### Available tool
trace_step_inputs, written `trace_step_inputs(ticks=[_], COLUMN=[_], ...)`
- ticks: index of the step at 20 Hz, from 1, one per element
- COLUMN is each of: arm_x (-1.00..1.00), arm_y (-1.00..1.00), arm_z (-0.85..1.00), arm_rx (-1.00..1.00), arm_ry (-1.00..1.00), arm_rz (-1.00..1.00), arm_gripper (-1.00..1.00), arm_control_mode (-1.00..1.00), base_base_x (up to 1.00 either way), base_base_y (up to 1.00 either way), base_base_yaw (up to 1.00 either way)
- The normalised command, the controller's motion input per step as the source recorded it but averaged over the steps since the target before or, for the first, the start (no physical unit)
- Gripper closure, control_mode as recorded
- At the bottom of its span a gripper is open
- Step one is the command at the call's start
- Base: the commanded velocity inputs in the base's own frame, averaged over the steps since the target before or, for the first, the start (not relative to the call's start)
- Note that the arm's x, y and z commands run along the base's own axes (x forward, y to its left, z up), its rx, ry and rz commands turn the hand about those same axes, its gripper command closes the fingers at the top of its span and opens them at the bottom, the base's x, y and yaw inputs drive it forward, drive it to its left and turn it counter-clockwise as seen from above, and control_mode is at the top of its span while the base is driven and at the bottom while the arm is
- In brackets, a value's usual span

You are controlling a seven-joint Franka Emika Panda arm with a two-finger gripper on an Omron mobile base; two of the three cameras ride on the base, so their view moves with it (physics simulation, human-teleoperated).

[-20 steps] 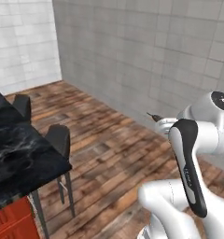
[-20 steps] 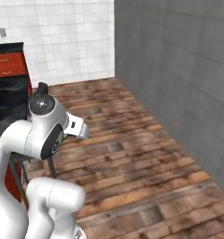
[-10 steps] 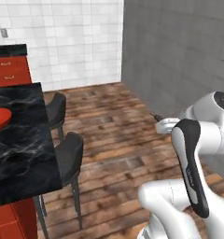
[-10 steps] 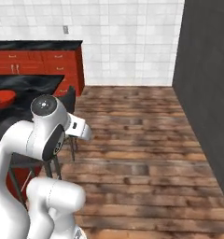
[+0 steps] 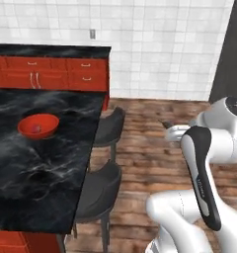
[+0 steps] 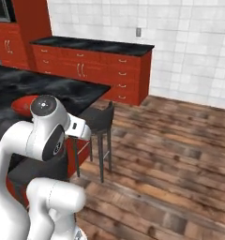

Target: Retrieve the apple and banana from the fridge and place them into the bowl on the dining table.

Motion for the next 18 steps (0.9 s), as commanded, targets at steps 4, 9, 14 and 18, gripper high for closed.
trace_step_inputs(ticks=[4,9,14,18], arm_x=[0.0,0.0,0.0,0.0], arm_y=[0.0,0.0,0.0,0.0], arm_z=[0.0,0.0,0.0,0.0], arm_rx=[0.0,0.0,0.0,0.0], arm_ry=[0.0,0.0,0.0,0.0], arm_rz=[0.0,0.0,0.0,0.0], arm_gripper=[1.0,1.0,1.0,1.0], arm_control_mode=[1.0,1.0,1.0,1.0], base_base_x=[1.0,1.0,1.0,0.97], base_base_y=[-0.67,-0.69,-0.57,-0.61], base_base_yaw=[0.61,0.61,0.63,0.64])
